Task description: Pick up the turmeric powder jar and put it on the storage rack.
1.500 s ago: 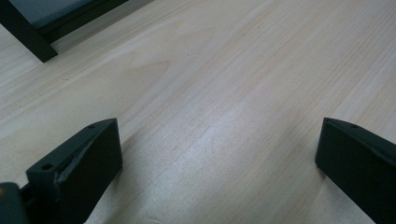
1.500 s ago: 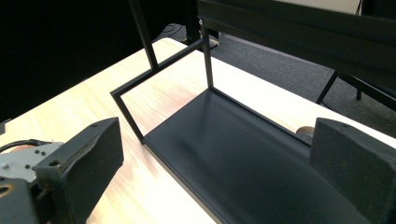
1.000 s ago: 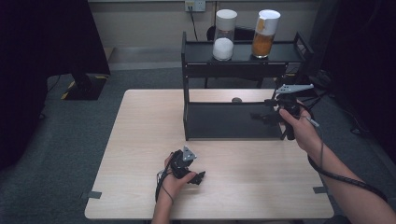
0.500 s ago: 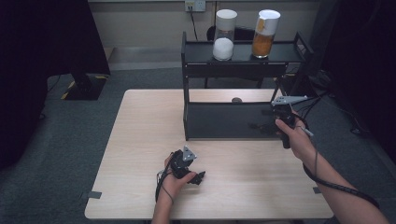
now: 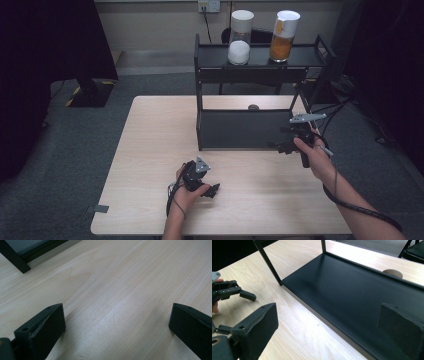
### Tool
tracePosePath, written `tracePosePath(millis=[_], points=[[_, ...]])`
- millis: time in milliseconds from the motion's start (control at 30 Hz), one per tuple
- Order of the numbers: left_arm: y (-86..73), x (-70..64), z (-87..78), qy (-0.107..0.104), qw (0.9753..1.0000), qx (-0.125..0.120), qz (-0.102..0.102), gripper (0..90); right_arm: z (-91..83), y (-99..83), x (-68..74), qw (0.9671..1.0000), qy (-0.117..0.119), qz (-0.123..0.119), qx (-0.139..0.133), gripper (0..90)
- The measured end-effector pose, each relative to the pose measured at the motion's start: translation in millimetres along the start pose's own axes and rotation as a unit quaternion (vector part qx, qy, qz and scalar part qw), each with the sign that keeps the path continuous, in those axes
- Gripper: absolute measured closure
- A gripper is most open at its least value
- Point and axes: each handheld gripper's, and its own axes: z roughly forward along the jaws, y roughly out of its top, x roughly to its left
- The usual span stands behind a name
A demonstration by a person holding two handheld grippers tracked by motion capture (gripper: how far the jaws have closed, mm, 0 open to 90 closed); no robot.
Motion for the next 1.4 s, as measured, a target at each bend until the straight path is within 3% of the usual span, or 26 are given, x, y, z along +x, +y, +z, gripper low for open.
tracePosePath(millis=[933,1400], points=[[0.1,0.0,-0.1,0.000,1.0000,0.000,0.000,0.0,15.2,-62.5,-2.9,0.9992,-0.001,0.005,0.038,2.3],[0.1,-0.2,-0.1,0.000,1.0000,0.000,0.000,0.0,6.0,-88.4,12.7,0.9967,-0.014,-0.040,0.069,1.9]])
